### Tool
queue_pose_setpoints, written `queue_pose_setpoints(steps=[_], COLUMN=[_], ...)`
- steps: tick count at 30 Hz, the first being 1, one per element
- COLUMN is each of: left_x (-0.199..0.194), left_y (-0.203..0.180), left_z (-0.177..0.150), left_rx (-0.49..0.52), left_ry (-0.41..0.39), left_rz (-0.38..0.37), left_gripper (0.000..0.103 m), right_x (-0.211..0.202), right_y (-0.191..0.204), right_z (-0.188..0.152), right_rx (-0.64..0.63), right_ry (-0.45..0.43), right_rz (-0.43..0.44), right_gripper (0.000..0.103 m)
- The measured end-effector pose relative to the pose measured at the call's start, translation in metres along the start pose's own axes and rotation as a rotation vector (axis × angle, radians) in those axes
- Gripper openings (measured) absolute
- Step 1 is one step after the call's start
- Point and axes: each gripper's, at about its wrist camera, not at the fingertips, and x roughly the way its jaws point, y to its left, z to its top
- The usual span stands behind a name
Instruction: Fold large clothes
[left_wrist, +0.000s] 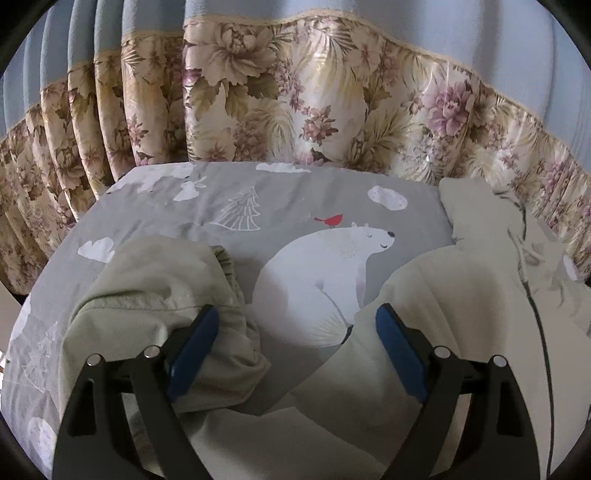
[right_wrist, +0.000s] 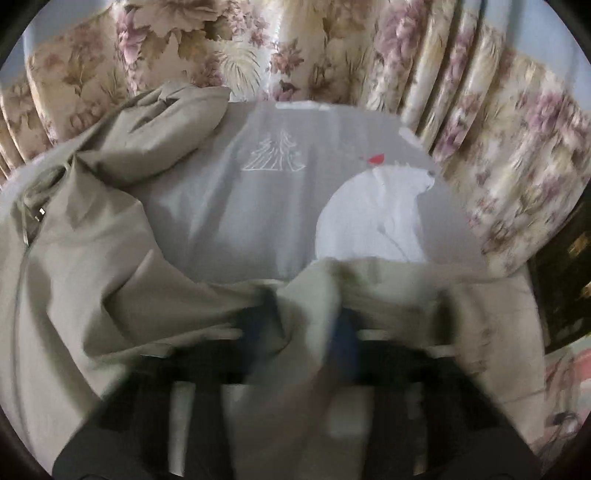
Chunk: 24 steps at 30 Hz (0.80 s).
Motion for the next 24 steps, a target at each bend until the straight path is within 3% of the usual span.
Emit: queue_pose_setpoints(steps=[6,11,12,13,14,17,20,24], left_x=[-0.001,0.007,0.008,0.008,0.007,-0.010,-0.047,-0.090], left_y=[0.008,0.026,0.032,0.037,0.044,0.057,0.075,0.111], left_z=[0.001,0.003,0.003,0.003,0.004,0.008,0.019,0.029], left_rx=[-0.030,-0.057,-0.072,-0.087,-0.103,-0.124,-0.165,-0.193], left_ry=[-0.050,-0.019,-0.006,-0.004,-0.009,-0.044,-0.128,-0.219], left_rz=[-0.013,0.115,0.131,0.135,0.137,0.109,0.086,0.132], left_gripper=[0.087,0.087,0.087,0.087,0.087,0.087,0.087,0.089], right_x=[-0.020,0.006,0.010,0.009,0.004,-0.022,-0.061,-0.108], right_y=[-0.025,-0.033,-0.030,-0.029,-0.028,-0.030,-0.012,0.035], right_z=[0.009,0.004,0.002,0.003,0.002,-0.001,-0.006,-0.008], right_rx=[0.086,0.088,0.073,0.070,0.079,0.129,0.094,0.035], right_ry=[-0.126,-0.067,-0.054,-0.058,-0.062,-0.106,-0.196,-0.281], right_rz=[-0.119,-0.208,-0.236,-0.257,-0.285,-0.243,-0.248,-0.128], right_gripper=[0.005,0.009,0.013,0.025,0.045,0.072,0.087,0.093])
